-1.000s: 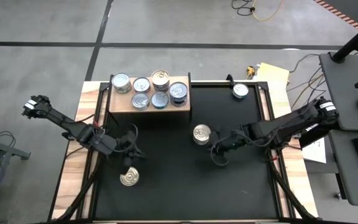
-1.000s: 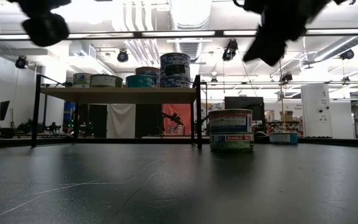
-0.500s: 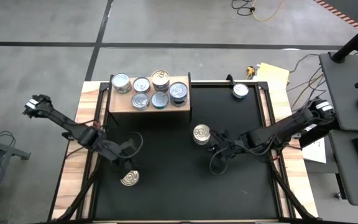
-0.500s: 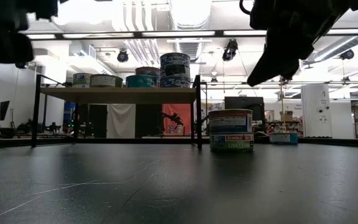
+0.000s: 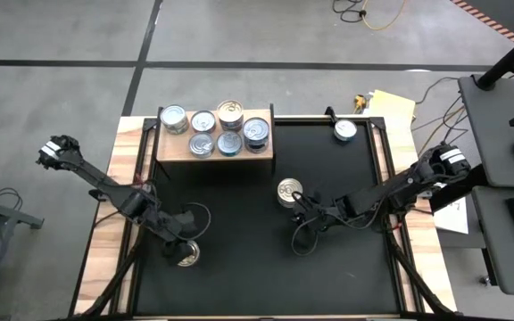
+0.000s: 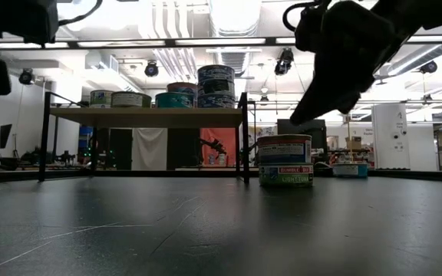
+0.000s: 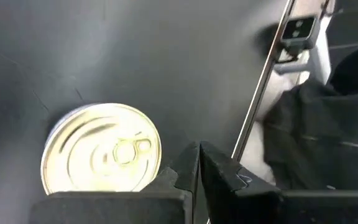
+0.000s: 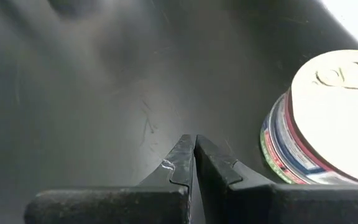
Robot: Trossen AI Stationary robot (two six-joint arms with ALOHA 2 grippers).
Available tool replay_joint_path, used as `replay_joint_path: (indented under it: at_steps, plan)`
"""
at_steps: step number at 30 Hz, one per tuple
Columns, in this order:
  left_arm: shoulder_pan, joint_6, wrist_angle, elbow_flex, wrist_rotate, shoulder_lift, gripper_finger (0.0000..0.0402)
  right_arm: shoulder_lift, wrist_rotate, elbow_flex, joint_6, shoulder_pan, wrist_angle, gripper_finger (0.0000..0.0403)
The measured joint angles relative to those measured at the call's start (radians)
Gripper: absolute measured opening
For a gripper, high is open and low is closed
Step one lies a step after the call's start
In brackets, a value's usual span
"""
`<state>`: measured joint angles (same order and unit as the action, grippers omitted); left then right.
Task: Stack canned seafood by type on shelf
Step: Stack the blue/pink tuna can on top of the other blue/pink tuna can on the shelf
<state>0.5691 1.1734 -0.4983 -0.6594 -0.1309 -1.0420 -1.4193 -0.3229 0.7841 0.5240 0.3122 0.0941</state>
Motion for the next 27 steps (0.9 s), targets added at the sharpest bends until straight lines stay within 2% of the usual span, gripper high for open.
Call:
replay_joint_path:
  at_steps: [5,11,16,23,27]
  plan:
    - [0.006,0.015,-0.047,0.0,-0.062,-0.046,0.0,-0.003,0.0,0.0,0.0,0.0,-0.03,0.0009]
    - [0.006,0.048,-0.157,0.0,-0.048,-0.114,0.0,-0.004,-0.002,0.0,-0.024,0.0,-0.074,0.0009]
    - [0.006,0.067,-0.179,0.0,-0.089,-0.175,0.0,-0.004,-0.003,0.0,-0.027,0.0,-0.087,0.0009]
    - [0.005,0.04,-0.169,-0.007,-0.085,-0.246,0.0,-0.004,-0.018,0.0,-0.027,0.0,-0.089,0.0009]
    - [0.006,0.034,-0.153,-0.01,-0.042,-0.277,0.0,-0.004,-0.018,0.001,-0.028,0.0,-0.093,0.0009]
